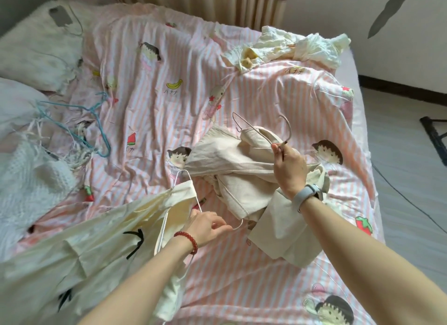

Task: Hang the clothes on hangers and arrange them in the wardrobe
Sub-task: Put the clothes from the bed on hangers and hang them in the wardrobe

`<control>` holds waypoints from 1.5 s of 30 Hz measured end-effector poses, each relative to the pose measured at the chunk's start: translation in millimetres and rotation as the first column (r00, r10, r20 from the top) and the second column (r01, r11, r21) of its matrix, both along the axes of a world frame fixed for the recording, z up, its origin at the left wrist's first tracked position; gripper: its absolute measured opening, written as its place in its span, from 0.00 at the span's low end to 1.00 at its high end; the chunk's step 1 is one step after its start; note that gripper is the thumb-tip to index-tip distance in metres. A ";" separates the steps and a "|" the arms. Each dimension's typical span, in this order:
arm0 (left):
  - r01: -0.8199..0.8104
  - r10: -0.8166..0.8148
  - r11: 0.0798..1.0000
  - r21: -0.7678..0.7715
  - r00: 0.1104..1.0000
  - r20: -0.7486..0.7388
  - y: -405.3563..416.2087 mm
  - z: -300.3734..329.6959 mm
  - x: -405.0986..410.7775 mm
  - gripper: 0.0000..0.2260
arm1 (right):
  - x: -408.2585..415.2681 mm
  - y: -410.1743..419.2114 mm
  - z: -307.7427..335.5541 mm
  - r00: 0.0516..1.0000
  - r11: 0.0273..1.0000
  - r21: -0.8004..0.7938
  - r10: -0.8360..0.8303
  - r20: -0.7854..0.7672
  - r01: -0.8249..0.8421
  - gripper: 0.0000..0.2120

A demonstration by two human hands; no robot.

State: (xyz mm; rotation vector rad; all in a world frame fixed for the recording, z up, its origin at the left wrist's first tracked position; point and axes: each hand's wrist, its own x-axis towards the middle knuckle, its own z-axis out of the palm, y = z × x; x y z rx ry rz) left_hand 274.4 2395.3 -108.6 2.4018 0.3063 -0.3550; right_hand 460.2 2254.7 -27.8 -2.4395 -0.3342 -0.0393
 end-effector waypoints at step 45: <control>-0.592 0.289 0.775 0.222 0.644 0.708 81.8 274.1 -106.2 0.21 | -121.9 124.8 239.4 0.479 0.530 0.017 0.752 0.454 -0.848 0.14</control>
